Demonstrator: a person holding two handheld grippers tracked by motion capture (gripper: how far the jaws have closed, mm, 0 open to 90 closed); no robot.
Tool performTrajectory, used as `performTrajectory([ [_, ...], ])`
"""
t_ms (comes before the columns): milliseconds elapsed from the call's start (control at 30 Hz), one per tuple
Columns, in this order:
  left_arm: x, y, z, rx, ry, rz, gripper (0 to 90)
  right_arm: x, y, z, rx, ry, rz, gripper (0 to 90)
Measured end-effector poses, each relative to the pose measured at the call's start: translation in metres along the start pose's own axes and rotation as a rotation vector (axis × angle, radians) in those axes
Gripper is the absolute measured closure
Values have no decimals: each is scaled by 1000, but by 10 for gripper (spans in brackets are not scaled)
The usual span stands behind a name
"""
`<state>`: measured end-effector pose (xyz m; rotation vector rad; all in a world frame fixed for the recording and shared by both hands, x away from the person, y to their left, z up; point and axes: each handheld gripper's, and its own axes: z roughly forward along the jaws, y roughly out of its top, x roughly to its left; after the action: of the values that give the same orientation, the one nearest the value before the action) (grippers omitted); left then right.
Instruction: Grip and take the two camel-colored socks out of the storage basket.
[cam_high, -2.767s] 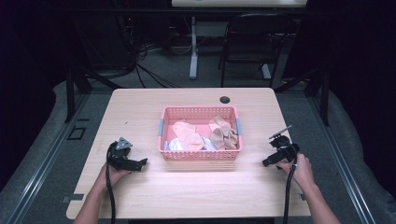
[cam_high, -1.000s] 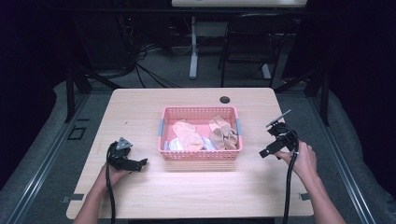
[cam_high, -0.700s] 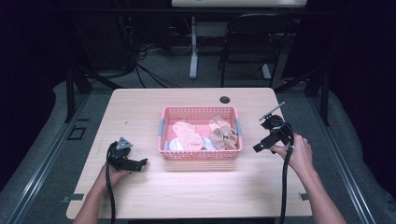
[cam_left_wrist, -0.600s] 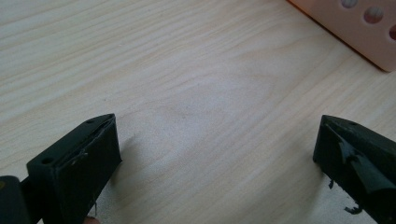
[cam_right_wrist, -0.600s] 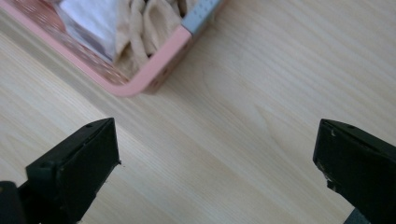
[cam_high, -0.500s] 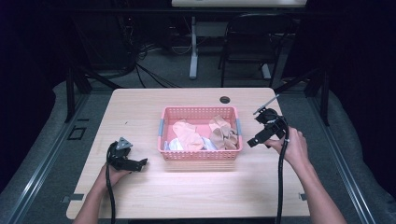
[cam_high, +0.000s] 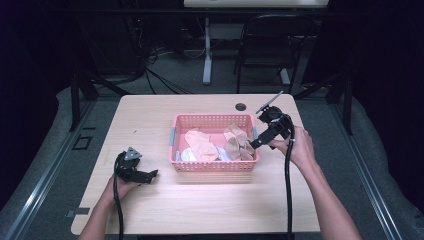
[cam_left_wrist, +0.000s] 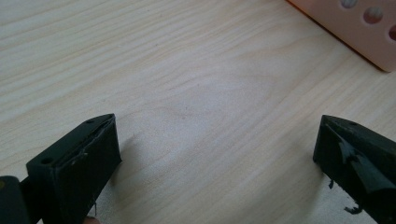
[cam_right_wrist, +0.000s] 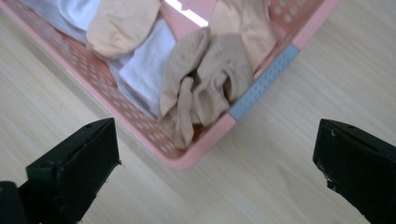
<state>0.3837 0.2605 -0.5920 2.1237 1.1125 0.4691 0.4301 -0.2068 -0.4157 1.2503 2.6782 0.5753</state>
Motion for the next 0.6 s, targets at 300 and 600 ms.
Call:
performTrajectory([
  [300,0,0,0,0,-1,0,2,9,22,18,50,41,-19,0],
  [600,0,0,0,0,-1,1,2,16,39,44,82,83,-53,32],
])
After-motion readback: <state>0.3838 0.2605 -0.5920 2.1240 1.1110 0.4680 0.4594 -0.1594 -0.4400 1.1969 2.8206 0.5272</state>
